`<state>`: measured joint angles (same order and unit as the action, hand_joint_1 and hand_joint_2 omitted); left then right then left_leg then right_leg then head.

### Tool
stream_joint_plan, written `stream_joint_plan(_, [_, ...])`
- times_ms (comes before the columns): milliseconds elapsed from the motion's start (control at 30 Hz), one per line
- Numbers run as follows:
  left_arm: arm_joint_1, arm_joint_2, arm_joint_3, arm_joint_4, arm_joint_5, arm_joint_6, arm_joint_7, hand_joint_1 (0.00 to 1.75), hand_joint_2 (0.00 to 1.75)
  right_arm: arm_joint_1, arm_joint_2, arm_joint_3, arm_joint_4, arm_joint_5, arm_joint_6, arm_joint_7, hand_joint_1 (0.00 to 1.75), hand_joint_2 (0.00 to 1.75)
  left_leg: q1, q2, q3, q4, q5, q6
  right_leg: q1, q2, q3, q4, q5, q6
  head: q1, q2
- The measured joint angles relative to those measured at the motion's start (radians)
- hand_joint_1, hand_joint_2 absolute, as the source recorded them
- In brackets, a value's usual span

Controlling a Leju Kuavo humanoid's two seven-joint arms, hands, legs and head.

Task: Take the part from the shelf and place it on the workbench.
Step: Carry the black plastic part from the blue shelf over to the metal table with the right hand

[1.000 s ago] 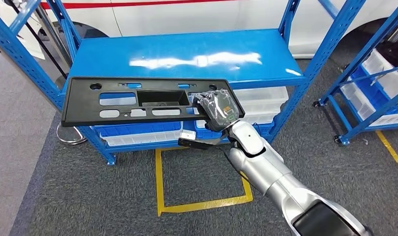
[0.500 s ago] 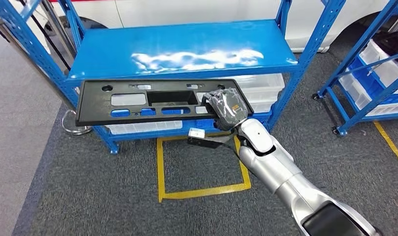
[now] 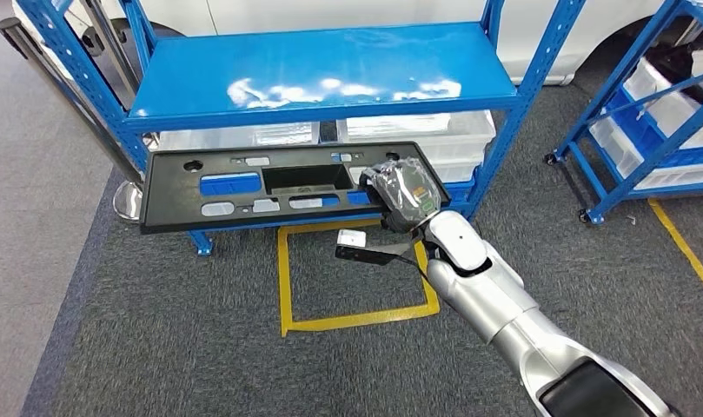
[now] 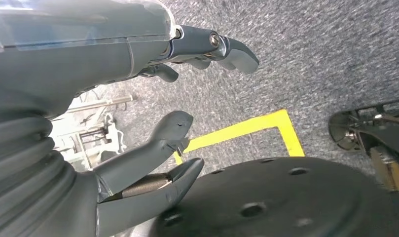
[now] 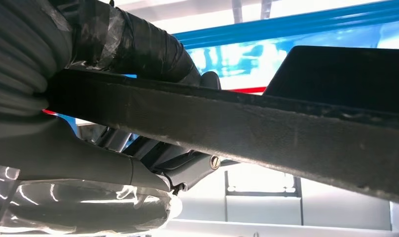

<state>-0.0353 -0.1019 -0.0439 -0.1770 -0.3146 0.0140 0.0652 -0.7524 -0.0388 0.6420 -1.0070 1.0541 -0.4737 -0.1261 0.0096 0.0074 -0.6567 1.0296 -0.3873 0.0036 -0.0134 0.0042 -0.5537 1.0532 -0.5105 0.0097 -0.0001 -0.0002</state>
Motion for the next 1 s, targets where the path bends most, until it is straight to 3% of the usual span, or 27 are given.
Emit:
stream_joint_plan(67, [0.001,0.0,0.0,0.0,-0.001,0.0,0.0,0.0,1.75,0.001,0.0,0.0,-0.002,0.001,0.001,0.002,1.68,1.75,0.001,-0.001,-0.006,-0.003,0.013,-0.013,0.002,-0.002,-0.01,-0.008,0.014,-0.017,0.0,0.0])
stream_joint_plan(100, [0.002,0.0,0.0,0.0,-0.001,0.001,0.0,0.0,1.75,0.001,0.0,0.0,-0.002,0.002,0.002,0.003,1.68,1.75,0.002,-0.002,-0.013,0.002,0.003,-0.018,0.001,-0.004,-0.017,-0.011,0.023,-0.026,0.0,0.0])
stream_joint_plan(167, [0.002,0.0,0.0,0.0,-0.002,0.002,0.0,0.0,1.75,0.001,0.0,0.0,-0.002,0.002,0.002,0.005,1.68,1.75,0.005,-0.003,-0.035,0.066,-0.072,-0.027,-0.002,-0.009,-0.037,-0.015,0.045,-0.045,0.0,0.0])
stream_joint_plan(233, [0.001,0.001,0.0,0.0,-0.002,0.002,0.0,0.0,1.75,0.001,0.0,0.0,-0.003,0.003,0.002,0.006,1.68,1.75,0.005,-0.003,-0.064,0.196,-0.173,-0.033,0.002,-0.01,-0.064,-0.014,0.067,-0.054,0.0,0.0])
stream_joint_plan(267, [0.001,0.001,0.0,0.0,-0.003,0.002,0.0,0.0,1.75,0.002,0.0,0.0,-0.004,0.006,0.002,0.009,1.68,1.75,0.005,-0.003,-0.07,0.256,-0.198,-0.035,0.004,-0.01,-0.079,-0.013,0.078,-0.055,0.0,0.0])
stream_joint_plan(300, [0.001,0.001,0.0,0.0,-0.004,0.002,0.0,0.0,1.75,0.003,0.0,0.0,-0.004,0.01,0.001,0.012,1.68,1.75,0.005,-0.003,-0.066,0.292,-0.199,-0.034,0.007,-0.01,-0.093,-0.013,0.089,-0.056,0.0,0.0])
stream_joint_plan(333, [0.001,0.001,0.0,0.0,-0.006,0.003,0.0,0.0,1.75,0.004,0.0,0.0,-0.005,0.015,0.001,0.017,1.68,1.75,0.004,-0.003,-0.045,0.294,-0.178,-0.031,0.009,-0.01,-0.107,-0.012,0.1,-0.056,0.0,0.0])
stream_joint_plan(400, [0.0,0.001,0.0,0.0,-0.009,0.003,0.0,0.0,1.75,0.005,0.0,0.0,-0.006,0.022,0.0,0.025,1.68,1.75,0.0,-0.003,0.043,0.204,-0.127,-0.019,0.012,-0.01,-0.134,-0.009,0.121,-0.054,0.0,0.0])
stream_joint_plan(467, [-0.003,0.003,0.0,0.0,-0.01,0.004,0.0,0.0,1.75,0.005,-0.001,0.0,-0.012,0.022,0.001,0.029,1.68,1.75,-0.009,-0.004,0.149,0.052,-0.133,-0.003,0.015,-0.011,-0.153,-0.008,0.143,-0.049,0.0,0.0])
stream_joint_plan(500, [-0.004,0.004,0.0,0.0,-0.01,0.005,0.0,0.0,1.75,0.004,-0.001,0.0,-0.015,0.022,0.001,0.03,1.68,1.75,-0.013,-0.004,0.181,-0.002,-0.145,0.002,0.014,-0.012,-0.158,-0.011,0.155,-0.044,0.0,0.0])
stream_joint_plan(533, [-0.005,0.004,0.0,0.0,-0.01,0.005,0.0,0.0,1.75,0.003,-0.002,0.0,-0.018,0.022,0.002,0.031,1.68,1.75,-0.017,-0.005,0.191,-0.032,-0.151,0.006,0.013,-0.013,-0.162,-0.016,0.168,-0.038,0.0,0.0])
stream_joint_plan(600, [-0.005,0.002,0.0,0.0,-0.01,0.005,-0.001,0.0,1.75,0.003,-0.001,0.0,-0.019,0.022,0.004,0.031,1.68,1.75,-0.015,-0.003,0.18,-0.049,-0.129,0.015,0.01,-0.013,-0.168,-0.028,0.182,-0.026,0.0,0.0])
stream_joint_plan(633, [-0.006,0.002,0.0,0.0,-0.01,0.005,-0.001,0.0,1.75,0.004,-0.001,0.0,-0.019,0.022,0.005,0.03,1.68,1.75,-0.012,-0.001,0.171,-0.054,-0.114,0.021,0.01,-0.012,-0.173,-0.021,0.162,-0.02,0.0,0.0])
stream_joint_plan(667, [-0.006,0.001,0.0,0.0,-0.01,0.005,-0.002,0.0,1.75,0.004,-0.001,0.0,-0.018,0.022,0.006,0.029,1.68,1.75,-0.009,0.002,0.16,-0.058,-0.098,0.028,0.009,-0.01,-0.182,0.004,0.121,-0.013,0.001,0.0])
stream_joint_plan(733, [-0.005,0.001,0.0,0.0,-0.011,0.005,-0.003,0.0,1.75,0.005,-0.001,0.0,-0.018,0.021,0.009,0.029,1.68,1.75,-0.007,0.004,0.13,-0.055,-0.072,0.036,0.004,-0.008,-0.207,0.117,0.01,-0.002,0.001,0.0])
stream_joint_plan(767, [-0.005,0.0,0.0,0.0,-0.011,0.005,-0.003,0.0,1.75,0.006,-0.001,0.0,-0.018,0.021,0.01,0.029,1.68,1.75,-0.007,0.005,0.111,-0.05,-0.06,0.037,0.001,-0.008,-0.218,0.187,-0.024,0.002,0.0,0.0])
stream_joint_plan(800, [-0.004,0.0,0.0,0.0,-0.011,0.005,-0.003,0.0,1.75,0.007,-0.001,0.0,-0.018,0.021,0.012,0.029,1.68,1.75,-0.006,0.005,0.09,-0.044,-0.048,0.035,-0.002,-0.008,-0.222,0.244,-0.03,0.007,0.0,0.0])
stream_joint_plan(833, [-0.004,-0.001,0.0,0.0,-0.011,0.005,-0.003,0.0,1.75,0.008,-0.001,0.0,-0.018,0.021,0.014,0.03,1.68,1.75,-0.005,0.006,0.068,-0.037,-0.037,0.033,-0.005,-0.008,-0.214,0.277,-0.014,0.01,0.0,0.0])
stream_joint_plan(900, [-0.004,-0.002,0.0,0.0,-0.011,0.006,-0.003,0.0,1.75,0.007,-0.001,0.0,-0.018,0.021,0.017,0.03,1.68,1.75,0.0,0.005,0.026,-0.018,-0.019,0.024,-0.012,-0.008,-0.145,0.238,0.038,0.017,0.0,0.0])
stream_joint_plan(933, [-0.004,-0.003,0.0,0.0,-0.011,0.006,-0.003,0.0,1.75,0.006,-0.001,0.0,-0.018,0.021,0.018,0.03,1.68,1.75,0.001,0.004,0.008,-0.008,-0.012,0.018,-0.013,-0.008,-0.09,0.175,0.035,0.02,0.001,0.0])
stream_joint_plan(1000, [-0.004,-0.003,0.0,-0.001,-0.01,0.007,-0.003,0.0,1.75,0.005,0.001,0.0,-0.021,0.02,0.018,0.029,1.68,1.75,0.001,0.002,-0.014,0.007,0.002,0.004,-0.011,-0.004,0.001,0.047,-0.009,0.011,0.0,0.0])
